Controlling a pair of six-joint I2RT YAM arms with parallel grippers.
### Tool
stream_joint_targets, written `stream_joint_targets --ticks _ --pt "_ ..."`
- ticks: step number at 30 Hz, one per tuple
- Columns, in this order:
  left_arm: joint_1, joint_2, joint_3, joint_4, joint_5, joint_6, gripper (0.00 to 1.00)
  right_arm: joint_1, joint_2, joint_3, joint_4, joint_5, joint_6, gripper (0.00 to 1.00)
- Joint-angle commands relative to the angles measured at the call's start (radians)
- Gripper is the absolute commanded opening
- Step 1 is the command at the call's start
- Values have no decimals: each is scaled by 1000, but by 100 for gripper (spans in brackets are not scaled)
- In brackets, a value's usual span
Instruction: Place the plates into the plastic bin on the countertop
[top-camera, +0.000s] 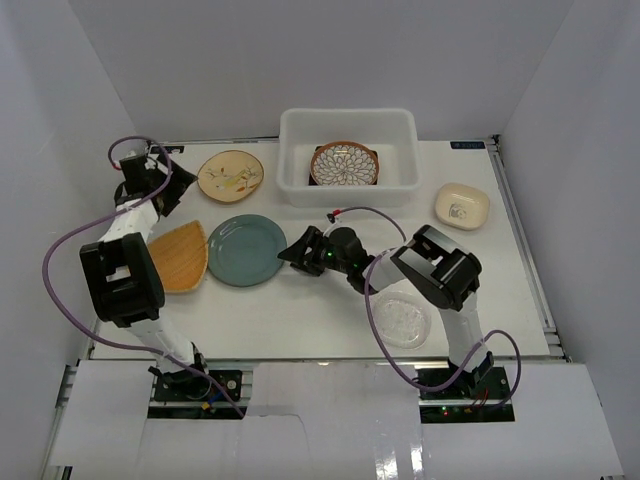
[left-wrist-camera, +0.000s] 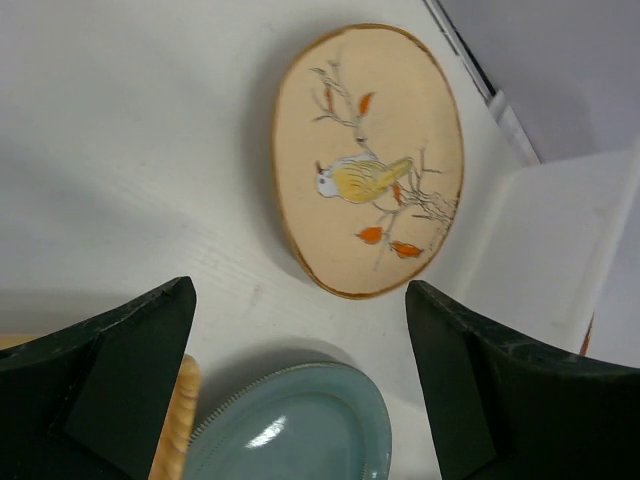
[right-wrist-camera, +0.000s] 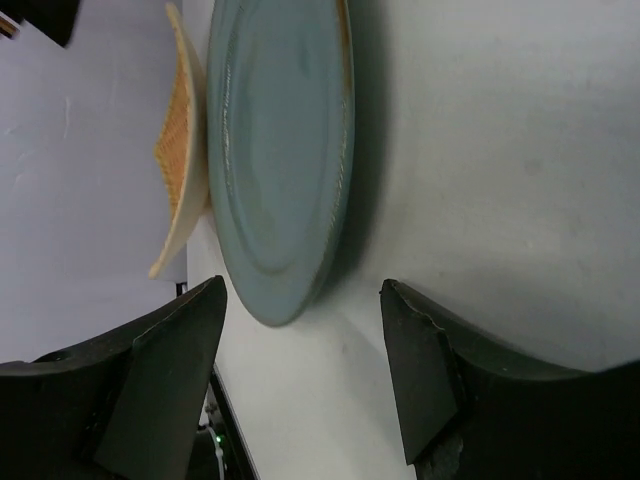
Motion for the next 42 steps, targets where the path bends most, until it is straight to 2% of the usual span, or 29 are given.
stream_joint_targets --ticks 1,4,8,18,21,22,24,25,27,30,34,35,37,38,40,41,42 --pt "67 41 8 49 152 -94 96 5 93 68 -45 66 65 70" --pt "109 145 46 73 217 -157 96 5 136 111 -76 91 99 69" --pt "121 290 207 17 245 -147 96 16 149 177 -185 131 51 67" --pt "112 477 373 15 291 -157 93 26 208 281 -297 154 42 54" --pt "100 511 411 3 279 -139 92 28 192 299 -335 193 0 39" --pt "95 520 422 -8 263 -134 92 25 178 270 -332 203 -7 30" --pt "80 546 446 -10 255 -131 92 20 124 221 -282 209 -19 20" --pt "72 555 459 -14 254 -125 92 10 97 150 -245 203 -36 9" --pt "57 574 479 -20 249 -121 91 -9 3 69 -144 171 -58 8" --pt "46 601 508 -27 240 -111 91 -67 -164 -88 -79 108 -113 8" --pt "37 635 529 -27 248 -124 84 -137 -379 -237 -55 -18 -128 8" --pt "34 641 531 -27 248 -125 77 -156 -450 -255 -51 -59 -100 8" --pt "31 644 526 -25 236 -124 72 -205 -518 -284 -31 -185 -66 8" --pt "29 643 516 -25 228 -122 63 -222 -578 -275 -36 -264 -50 8" --pt "29 641 508 -25 205 -121 55 -273 -650 -216 -88 -324 -47 8" --pt "29 640 502 -27 202 -121 45 -291 -667 -188 -106 -367 -49 8" --pt "29 637 499 -25 199 -124 40 -331 -681 -130 -120 -384 -49 8"
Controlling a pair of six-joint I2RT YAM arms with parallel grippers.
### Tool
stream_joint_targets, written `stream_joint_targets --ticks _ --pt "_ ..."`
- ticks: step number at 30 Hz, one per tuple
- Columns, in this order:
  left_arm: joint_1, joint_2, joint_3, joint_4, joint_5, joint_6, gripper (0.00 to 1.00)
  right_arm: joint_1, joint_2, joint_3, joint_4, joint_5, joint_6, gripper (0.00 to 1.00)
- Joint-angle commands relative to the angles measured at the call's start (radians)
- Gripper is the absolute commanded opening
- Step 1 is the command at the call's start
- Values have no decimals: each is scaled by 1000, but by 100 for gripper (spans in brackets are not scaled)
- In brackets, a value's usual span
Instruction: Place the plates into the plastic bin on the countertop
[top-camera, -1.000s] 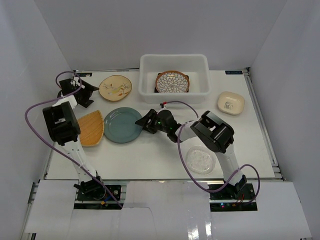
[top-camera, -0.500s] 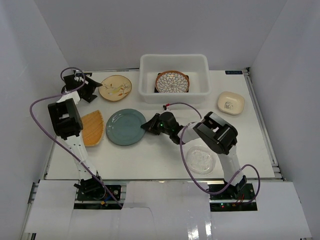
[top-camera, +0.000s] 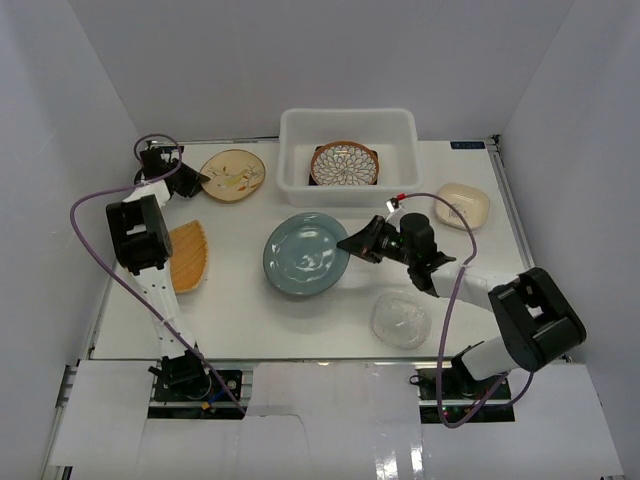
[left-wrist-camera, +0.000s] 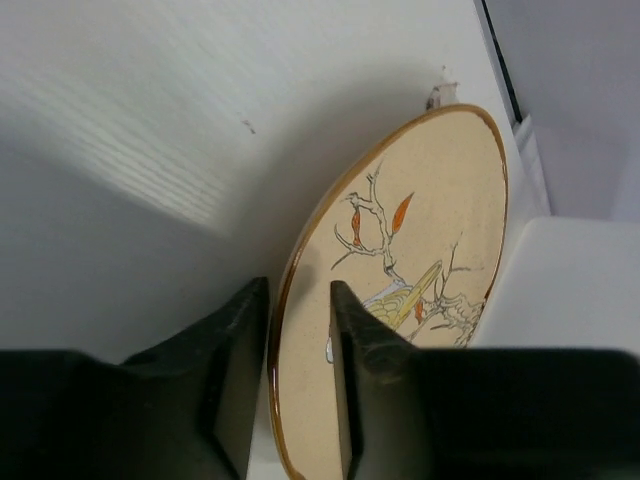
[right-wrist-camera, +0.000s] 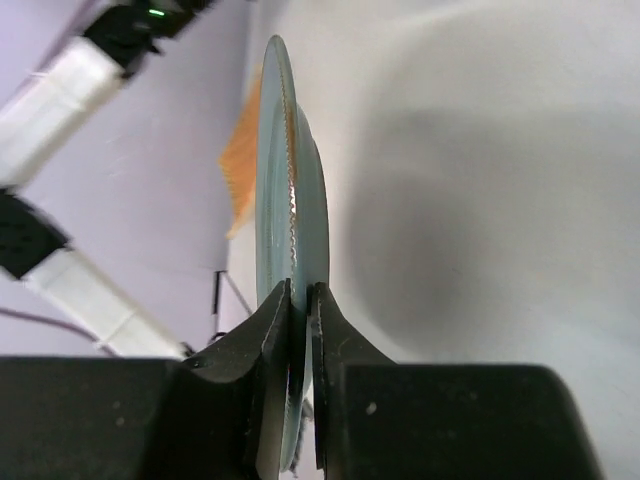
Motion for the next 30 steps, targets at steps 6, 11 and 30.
stream_joint_targets --ticks 6,11,30 --pt "-2 -53 -88 28 -31 -17 0 -198 -92 359 63 -205 16 8" --pt "-7 -188 -251 175 8 -108 0 -258 87 647 -77 -87 -107 8" --pt "-13 -884 -739 381 -54 -220 0 -353 707 1355 -533 64 -360 8"
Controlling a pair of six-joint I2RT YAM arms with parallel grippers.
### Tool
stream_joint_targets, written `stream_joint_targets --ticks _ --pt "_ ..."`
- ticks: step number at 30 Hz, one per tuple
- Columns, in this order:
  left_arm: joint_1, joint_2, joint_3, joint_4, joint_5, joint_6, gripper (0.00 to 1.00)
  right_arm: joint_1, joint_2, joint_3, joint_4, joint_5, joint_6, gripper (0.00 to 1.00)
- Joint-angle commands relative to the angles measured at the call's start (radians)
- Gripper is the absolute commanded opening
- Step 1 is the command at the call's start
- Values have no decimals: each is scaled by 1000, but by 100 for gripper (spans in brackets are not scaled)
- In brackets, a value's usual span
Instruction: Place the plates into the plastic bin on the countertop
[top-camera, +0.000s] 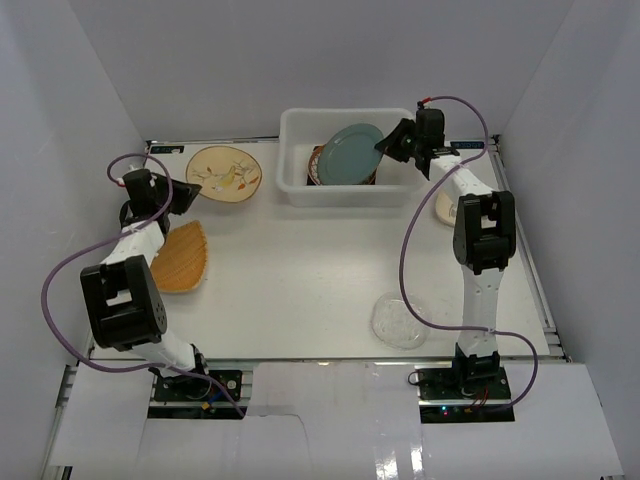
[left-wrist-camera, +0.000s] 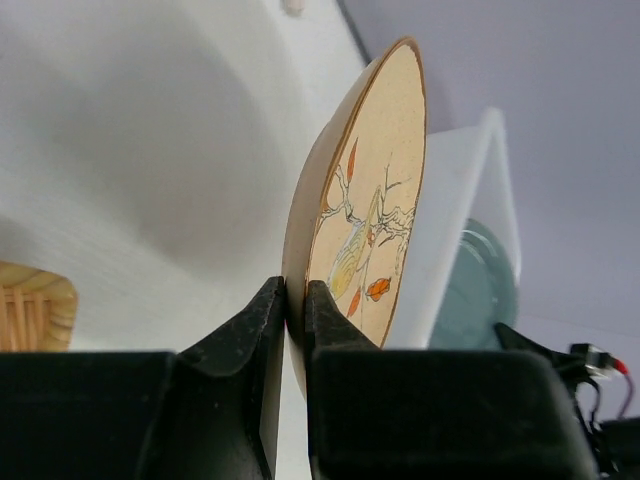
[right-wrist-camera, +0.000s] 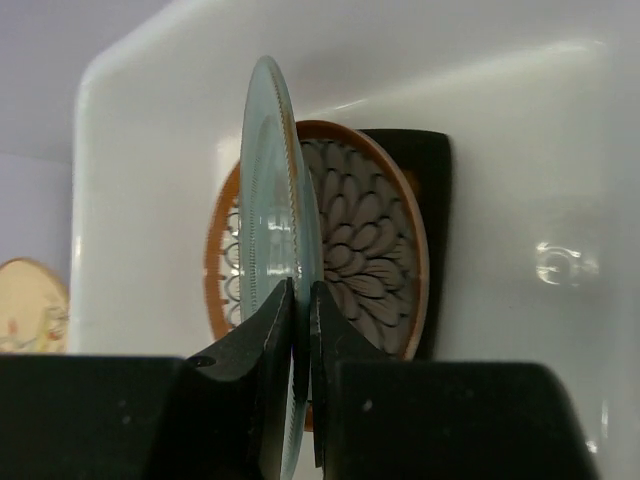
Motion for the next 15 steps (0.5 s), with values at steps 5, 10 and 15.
stream_joint_targets --ticks 5,10,15 --pt "-28 -214 48 151 108 -55 0 -12 -35 15 83 -32 4 25" --pt "-158 -172 184 145 126 -58 0 -14 -70 -23 5 9 -38 80" --pt "-296 -64 315 137 73 -49 0 -24 -131 -37 -66 9 -123 95"
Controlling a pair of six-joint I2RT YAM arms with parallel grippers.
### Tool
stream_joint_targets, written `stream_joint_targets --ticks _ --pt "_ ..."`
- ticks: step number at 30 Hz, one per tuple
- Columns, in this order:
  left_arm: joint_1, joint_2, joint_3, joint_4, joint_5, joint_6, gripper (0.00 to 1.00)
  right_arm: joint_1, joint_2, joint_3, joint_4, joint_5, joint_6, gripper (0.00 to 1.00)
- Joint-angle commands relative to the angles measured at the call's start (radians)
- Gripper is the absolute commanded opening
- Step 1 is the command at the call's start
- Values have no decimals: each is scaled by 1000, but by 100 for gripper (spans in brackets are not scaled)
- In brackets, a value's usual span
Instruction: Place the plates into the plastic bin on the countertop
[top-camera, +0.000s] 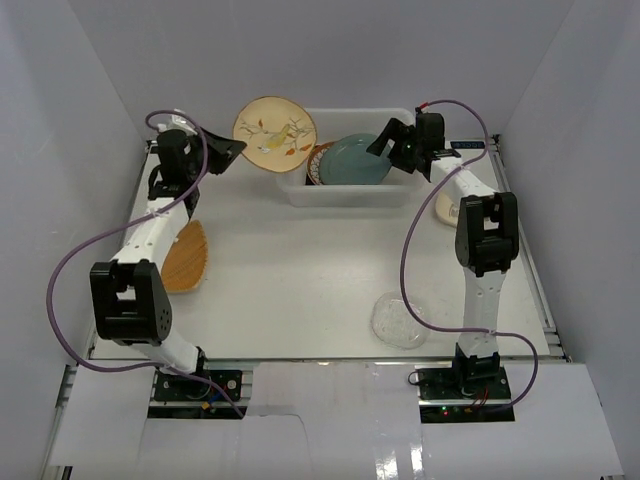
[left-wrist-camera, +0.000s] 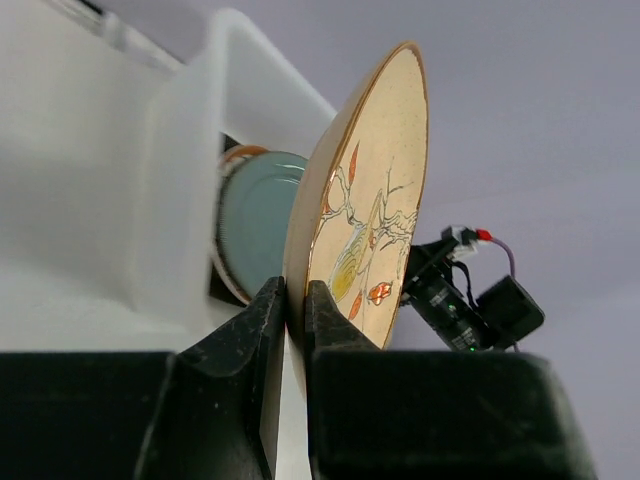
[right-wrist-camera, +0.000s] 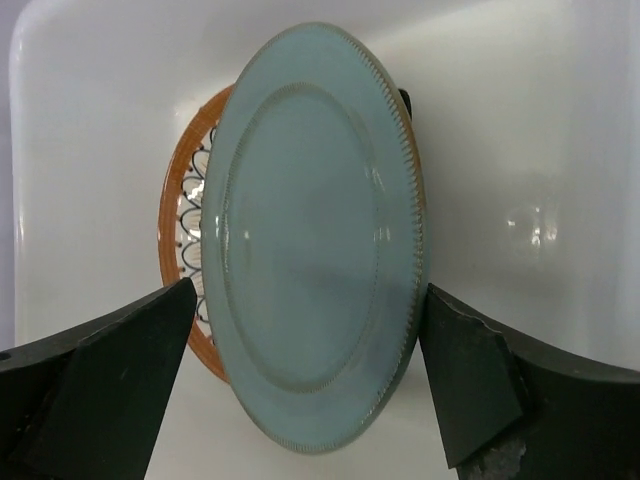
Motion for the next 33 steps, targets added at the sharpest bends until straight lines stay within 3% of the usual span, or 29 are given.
stream_joint_targets --ticks 1,2,6,10,13,14,15,16,17,18,19,21,24,25,27,28,29,31,33 --pt "-110 32 158 121 24 -34 0 -7 -148 -11 -4 -3 -74 96" --pt "-130 86 185 121 19 -30 0 -10 -165 -22 -10 7 -87 98" --pt "-227 245 326 148 -5 -17 0 -11 -211 39 -154 66 -197 90" --pt "-291 426 509 121 -21 -25 0 -21 -307 -41 -159 134 -232 90" --pt "-319 559 635 102 -16 -31 0 -34 -372 -98 -153 122 -246 90" --pt "-327 590 702 86 -16 -28 0 -38 -415 -118 -146 122 -251 97" --pt "-333 622 741 67 -16 -22 0 -38 -444 -143 -133 119 -252 97" --pt "-344 683 774 53 -16 -8 0 -36 -476 -222 -107 94 -246 85" --pt "-350 710 805 41 -13 -5 0 -35 -516 -273 -74 77 -237 55" --pt "-356 736 855 41 -6 0 0 -36 -595 -325 -3 62 -223 43" --pt "-359 783 877 41 14 4 0 -30 -635 -423 29 41 -194 23" --pt "-364 820 914 41 17 9 0 -15 -738 -511 104 30 -177 15" --pt "-364 817 911 50 16 12 26 63 -840 -655 149 66 -186 21" --pt "-362 802 914 47 19 32 50 105 -860 -728 157 79 -177 31" --pt "-362 785 922 24 22 55 72 137 -919 -811 196 86 -147 44" --pt "-361 759 930 9 25 66 89 172 -936 -851 245 86 -131 57" --pt "-359 742 930 1 33 87 96 194 -959 -917 264 89 -105 62" --pt "-354 702 933 -35 40 113 98 280 -964 -960 302 109 -90 77" --pt "-348 615 916 -59 72 182 98 367 -934 -994 324 132 -68 85"
